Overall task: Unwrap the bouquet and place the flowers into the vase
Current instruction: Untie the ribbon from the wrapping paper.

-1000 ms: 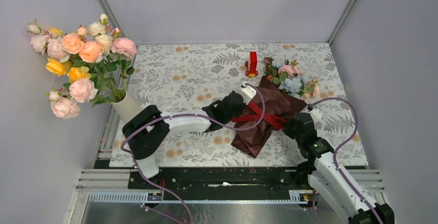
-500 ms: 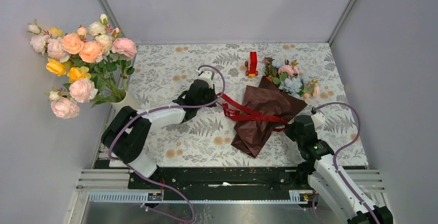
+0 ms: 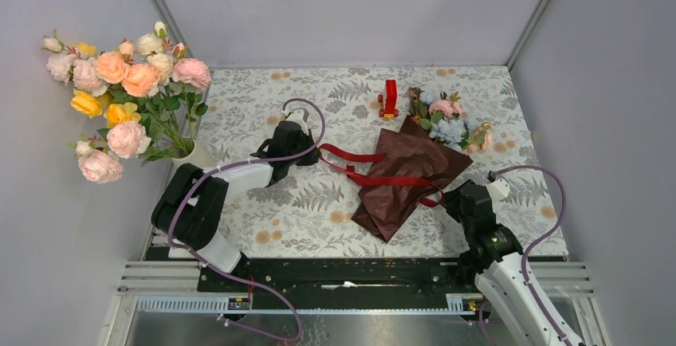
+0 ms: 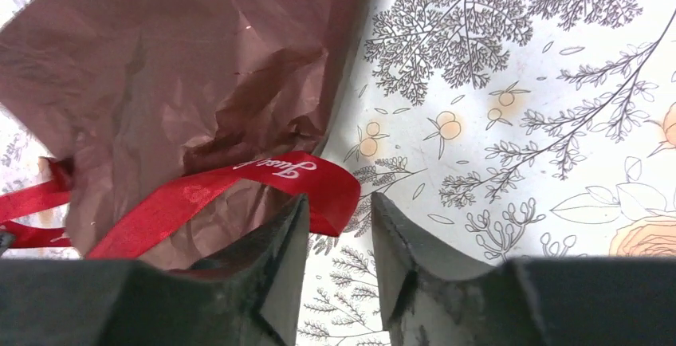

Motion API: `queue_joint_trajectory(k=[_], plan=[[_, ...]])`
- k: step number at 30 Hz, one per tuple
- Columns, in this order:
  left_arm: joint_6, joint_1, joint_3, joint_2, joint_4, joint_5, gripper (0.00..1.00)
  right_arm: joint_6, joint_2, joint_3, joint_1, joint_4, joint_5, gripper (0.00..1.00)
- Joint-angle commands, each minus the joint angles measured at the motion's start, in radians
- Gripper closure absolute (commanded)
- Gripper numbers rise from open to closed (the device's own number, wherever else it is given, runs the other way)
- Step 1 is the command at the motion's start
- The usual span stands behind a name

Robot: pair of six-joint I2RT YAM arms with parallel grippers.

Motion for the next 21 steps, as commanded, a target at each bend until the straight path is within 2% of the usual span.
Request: queue_joint_trajectory(k=[1,4,6,10,12,16,21], plan=[[0.006,0.011,0.005,0.000,0.053,0.082,1.00,-0.114,-0.047,0.089,-0.006,-0.035,-0.015,0.48],[0.012,0.013,0.013,0.014,0.050,0.114,1.00,-0.202,-0.052,0.155,-0.006,-0.038,-0.063,0.32],[0.014,0.015,0.019,0.016,0.044,0.138,1.00,-0.280,-0.005,0.209,-0.006,-0.026,-0.142,0.27],[0.021,0.015,0.018,0.018,0.039,0.149,1.00,-0.419,0.175,0.312,0.003,0.033,-0.381,0.27],[0.026,0.016,0.024,0.029,0.026,0.159,1.00,-0.461,0.291,0.365,0.043,0.067,-0.441,0.28],[0.027,0.021,0.029,0.047,0.026,0.192,1.00,-0.552,0.472,0.488,0.285,0.091,-0.329,0.28],[0.020,0.024,0.033,0.054,0.030,0.211,1.00,-0.667,0.723,0.633,0.504,0.120,-0.236,0.28]])
